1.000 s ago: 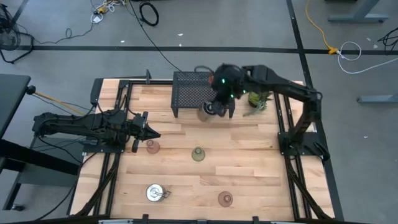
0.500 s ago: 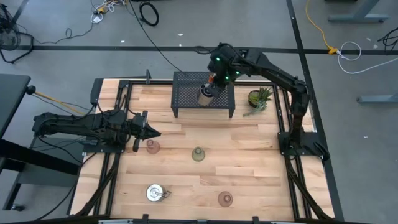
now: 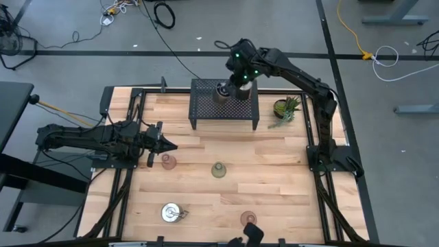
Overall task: Pick & Place candle stick holders
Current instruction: Put the top scented candle on the shelf aligned with the other silver scented candle
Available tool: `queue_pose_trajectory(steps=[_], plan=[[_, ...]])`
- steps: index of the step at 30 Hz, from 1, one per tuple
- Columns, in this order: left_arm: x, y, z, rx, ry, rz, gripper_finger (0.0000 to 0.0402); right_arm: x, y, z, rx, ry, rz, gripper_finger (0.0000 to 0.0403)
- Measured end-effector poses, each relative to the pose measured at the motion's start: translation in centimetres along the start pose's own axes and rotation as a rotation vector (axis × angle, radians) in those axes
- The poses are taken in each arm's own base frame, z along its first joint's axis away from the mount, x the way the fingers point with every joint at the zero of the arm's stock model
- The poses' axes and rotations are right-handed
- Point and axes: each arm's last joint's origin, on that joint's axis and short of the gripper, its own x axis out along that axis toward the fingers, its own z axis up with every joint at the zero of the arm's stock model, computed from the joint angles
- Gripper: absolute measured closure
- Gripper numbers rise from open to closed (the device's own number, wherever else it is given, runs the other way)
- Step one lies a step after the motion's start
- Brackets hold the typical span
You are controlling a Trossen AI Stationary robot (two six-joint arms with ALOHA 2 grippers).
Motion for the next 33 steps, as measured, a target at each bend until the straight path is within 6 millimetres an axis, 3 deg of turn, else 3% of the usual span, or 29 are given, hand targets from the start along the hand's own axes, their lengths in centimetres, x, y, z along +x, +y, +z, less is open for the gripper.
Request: queue_pose_trajectory(steps=[6, 16, 25, 33], plan=[[0.0, 0.0, 0.0, 0.003, -0.002, 0.011, 0.0385, -0.2, -1.2, 0.8, 0.010, -0.081, 0.003, 0.0403], [0.0, 0.0, 0.0, 0.002, -0.002, 0.011, 0.0385, -0.4, -2.8, 0.8, 0.024, -0.073, -0.026, 0.0403], [0.0, 0.0, 0.0, 0.002, -0.002, 0.010, 0.0385, 1.6, -3.6, 0.7, 0.036, -0.032, -0.029, 0.0403], [0.0, 0.0, 0.0, 0.002, -0.002, 0.010, 0.0385, 1.7, -4.6, 0.7, 0.052, -0.030, -0.045, 0.0403]])
